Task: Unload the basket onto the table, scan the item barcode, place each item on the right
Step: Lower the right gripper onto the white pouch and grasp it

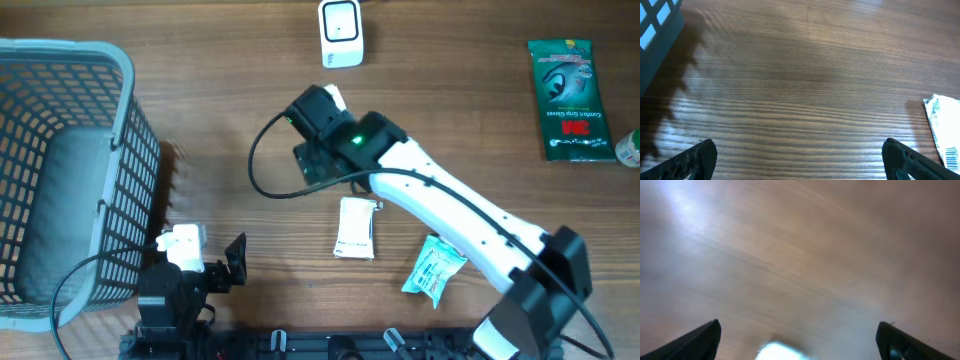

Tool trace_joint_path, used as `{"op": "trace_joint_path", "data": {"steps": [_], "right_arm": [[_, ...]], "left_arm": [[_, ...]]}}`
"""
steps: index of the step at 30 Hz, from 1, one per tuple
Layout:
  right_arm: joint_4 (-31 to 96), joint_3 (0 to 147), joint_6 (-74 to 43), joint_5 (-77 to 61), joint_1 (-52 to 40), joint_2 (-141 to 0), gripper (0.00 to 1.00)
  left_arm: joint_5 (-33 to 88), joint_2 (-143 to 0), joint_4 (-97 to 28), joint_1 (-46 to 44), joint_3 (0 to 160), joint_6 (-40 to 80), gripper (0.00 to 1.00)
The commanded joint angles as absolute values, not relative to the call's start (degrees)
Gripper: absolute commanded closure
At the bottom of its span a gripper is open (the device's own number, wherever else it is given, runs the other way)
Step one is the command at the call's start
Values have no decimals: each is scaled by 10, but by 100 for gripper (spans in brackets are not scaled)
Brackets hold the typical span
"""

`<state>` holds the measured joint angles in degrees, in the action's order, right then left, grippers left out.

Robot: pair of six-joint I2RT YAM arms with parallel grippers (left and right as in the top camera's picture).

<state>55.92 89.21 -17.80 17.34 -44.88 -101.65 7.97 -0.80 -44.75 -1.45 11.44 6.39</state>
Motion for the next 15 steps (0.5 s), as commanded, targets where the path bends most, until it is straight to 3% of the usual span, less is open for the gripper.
{"op": "trace_joint_path", "data": {"steps": [1, 10, 15], "right_arm": [[623, 893, -335, -23, -449, -987, 0], [669, 882, -348, -42, -449, -987, 0], [635, 777, -465, -39, -444, -988, 0]], "left_arm": [[79, -4, -446, -16, 112, 69, 0], [79, -4, -446, -16, 112, 69, 0], [79, -4, -446, -16, 112, 69, 0]]}}
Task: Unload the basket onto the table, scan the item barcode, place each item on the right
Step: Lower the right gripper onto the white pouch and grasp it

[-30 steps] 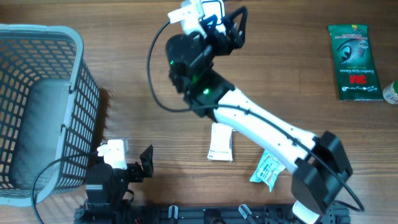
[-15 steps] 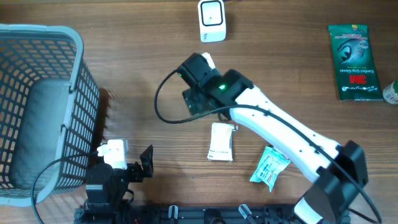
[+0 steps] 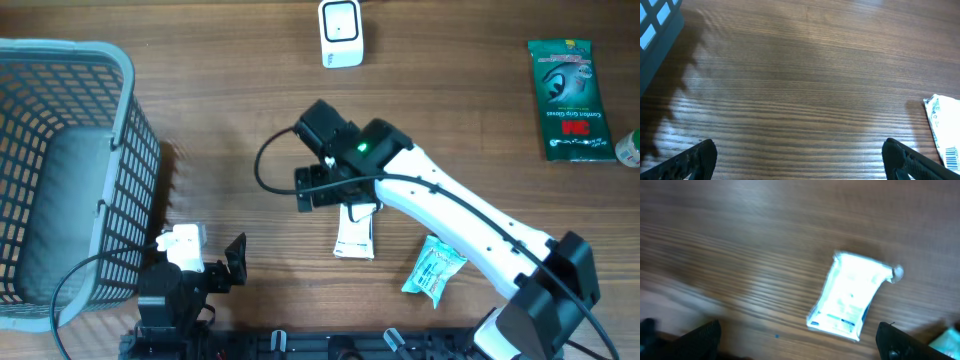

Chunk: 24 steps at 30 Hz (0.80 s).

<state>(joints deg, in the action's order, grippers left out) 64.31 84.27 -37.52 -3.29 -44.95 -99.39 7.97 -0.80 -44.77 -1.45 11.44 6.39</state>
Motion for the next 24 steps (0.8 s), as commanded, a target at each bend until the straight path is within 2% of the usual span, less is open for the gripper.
{"op": "trace_joint_path", "data": {"steps": [1, 14, 24], "right_arm": [[621, 750, -488, -39, -442, -988, 0], [478, 632, -512, -26, -442, -989, 0], [470, 632, -512, -4, -442, -989, 0]], "left_arm": [[79, -4, -446, -16, 112, 69, 0], [79, -4, -446, -16, 112, 69, 0], [79, -4, -446, -16, 112, 69, 0]]}}
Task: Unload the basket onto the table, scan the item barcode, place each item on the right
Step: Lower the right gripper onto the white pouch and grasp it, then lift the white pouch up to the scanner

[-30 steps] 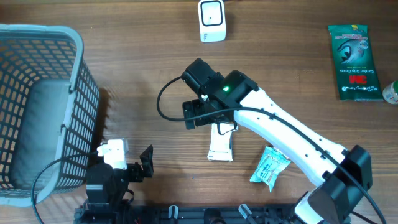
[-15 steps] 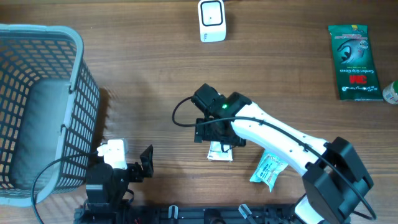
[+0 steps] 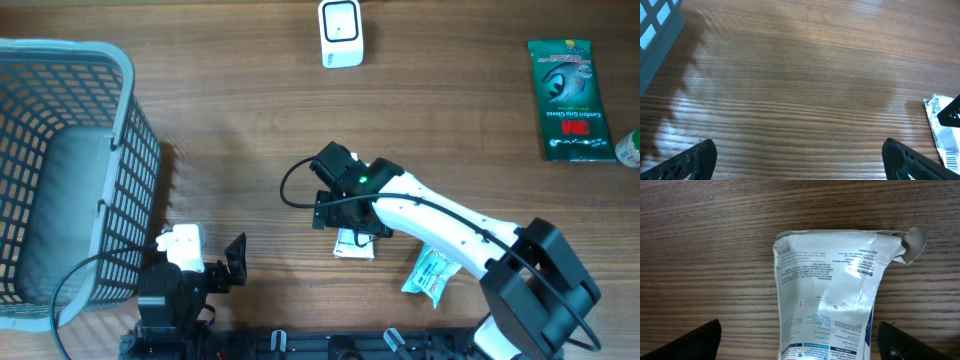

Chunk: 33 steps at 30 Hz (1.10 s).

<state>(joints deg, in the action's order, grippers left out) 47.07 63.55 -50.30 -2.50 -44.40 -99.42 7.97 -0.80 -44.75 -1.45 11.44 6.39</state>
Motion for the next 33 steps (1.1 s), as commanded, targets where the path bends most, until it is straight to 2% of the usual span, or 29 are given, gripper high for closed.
{"op": "trace_joint_path", "data": {"steps": [1, 11, 23, 24, 26, 29, 33], "right_arm": [[470, 632, -512, 3, -442, -989, 0], [476, 632, -515, 22, -442, -994, 0], [475, 632, -510, 34, -442, -1124, 0], [474, 632, -510, 30, -442, -1130, 3], [470, 632, -501, 13, -442, -1132, 20], [429, 633, -412, -55, -442, -1132, 35], [403, 635, -332, -128, -441, -1131, 37]], "left_arm": [[79, -4, -446, -16, 112, 69, 0], [79, -4, -446, -16, 112, 69, 0], [79, -4, -446, -16, 112, 69, 0], [79, -4, -446, -16, 112, 69, 0], [79, -4, -446, -16, 112, 69, 0], [79, -4, -446, -16, 112, 69, 0], [79, -4, -446, -16, 112, 69, 0]]}}
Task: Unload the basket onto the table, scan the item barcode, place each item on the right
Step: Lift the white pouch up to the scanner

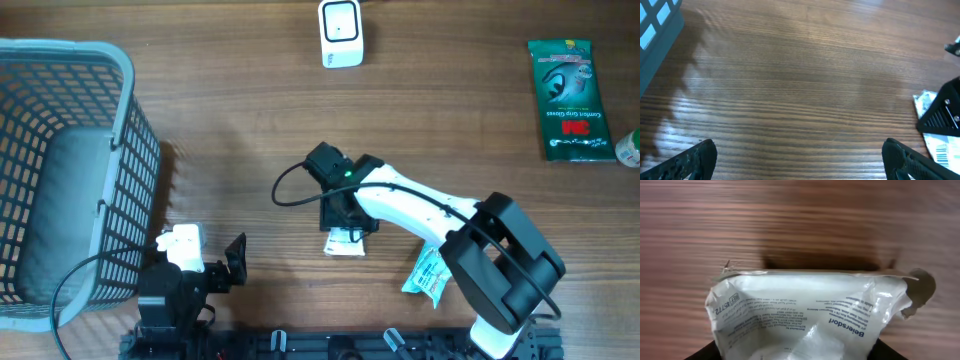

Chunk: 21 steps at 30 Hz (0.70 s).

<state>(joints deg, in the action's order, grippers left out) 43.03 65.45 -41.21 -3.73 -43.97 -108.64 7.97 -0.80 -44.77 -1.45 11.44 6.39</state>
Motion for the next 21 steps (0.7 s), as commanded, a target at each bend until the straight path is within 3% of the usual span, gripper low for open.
{"op": "trace_joint_path", "data": {"steps": [1, 8, 21], "right_arm": [[403, 638, -318, -138, -441, -1131, 37], [403, 675, -220, -245, -420, -1131, 37], [406, 684, -210, -349, -324, -1123, 40]], "left_arm": [[79, -4, -446, -16, 112, 69, 0], [79, -4, -446, -16, 112, 69, 0], [79, -4, -446, -16, 112, 69, 0]]}}
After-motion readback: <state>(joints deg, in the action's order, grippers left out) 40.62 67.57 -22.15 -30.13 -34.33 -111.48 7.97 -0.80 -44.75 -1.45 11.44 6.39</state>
